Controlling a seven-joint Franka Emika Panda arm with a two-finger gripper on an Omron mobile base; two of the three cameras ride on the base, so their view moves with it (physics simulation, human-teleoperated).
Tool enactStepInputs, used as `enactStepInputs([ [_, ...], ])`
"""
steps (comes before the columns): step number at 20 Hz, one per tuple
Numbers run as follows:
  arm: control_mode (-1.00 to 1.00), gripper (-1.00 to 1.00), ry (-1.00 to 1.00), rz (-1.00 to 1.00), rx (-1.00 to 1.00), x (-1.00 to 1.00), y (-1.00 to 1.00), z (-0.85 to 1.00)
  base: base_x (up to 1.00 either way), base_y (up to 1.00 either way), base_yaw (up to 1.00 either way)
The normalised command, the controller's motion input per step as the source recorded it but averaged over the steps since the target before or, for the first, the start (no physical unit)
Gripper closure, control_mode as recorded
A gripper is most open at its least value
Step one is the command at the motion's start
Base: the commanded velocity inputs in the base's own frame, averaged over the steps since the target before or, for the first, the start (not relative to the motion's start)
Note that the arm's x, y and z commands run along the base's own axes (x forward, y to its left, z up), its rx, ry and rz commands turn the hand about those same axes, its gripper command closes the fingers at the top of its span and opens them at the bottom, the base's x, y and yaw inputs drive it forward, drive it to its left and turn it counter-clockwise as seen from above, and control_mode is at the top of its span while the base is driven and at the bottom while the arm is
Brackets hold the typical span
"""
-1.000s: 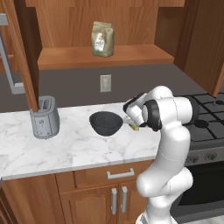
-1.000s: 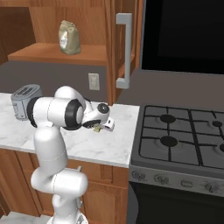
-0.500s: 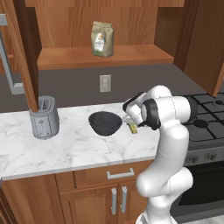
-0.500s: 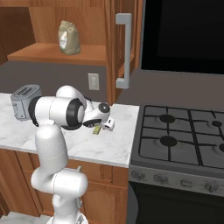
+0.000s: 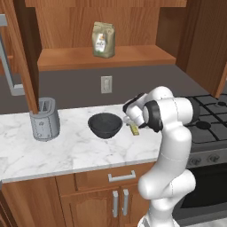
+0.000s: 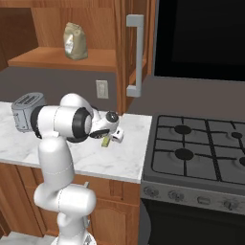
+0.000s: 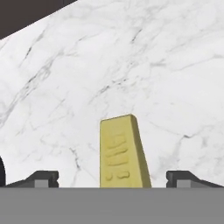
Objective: Pick the egg and butter from the fridge and place them by the bowl for mixing.
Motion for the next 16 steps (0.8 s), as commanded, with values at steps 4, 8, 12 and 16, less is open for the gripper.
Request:
enactStepInputs([
  [4,-1.0,-1.0,0.0,-0.16,-0.07,-0.13,0.16,0.05,0.0,0.0,0.0],
  [8,-1.0,-1.0,-0.01,-0.19,-0.11,-0.05,0.11,0.11,0.0,0.0,0.0],
  [12,-1.0,-1.0,-0.05,-0.19,-0.1,-0.07,0.08,0.2,0.0,0.0,0.0],
  [16,-1.0,-1.0,-0.02,-0.11,-0.02,-0.11,0.08,0.36,0.0,0.0,0.0],
])
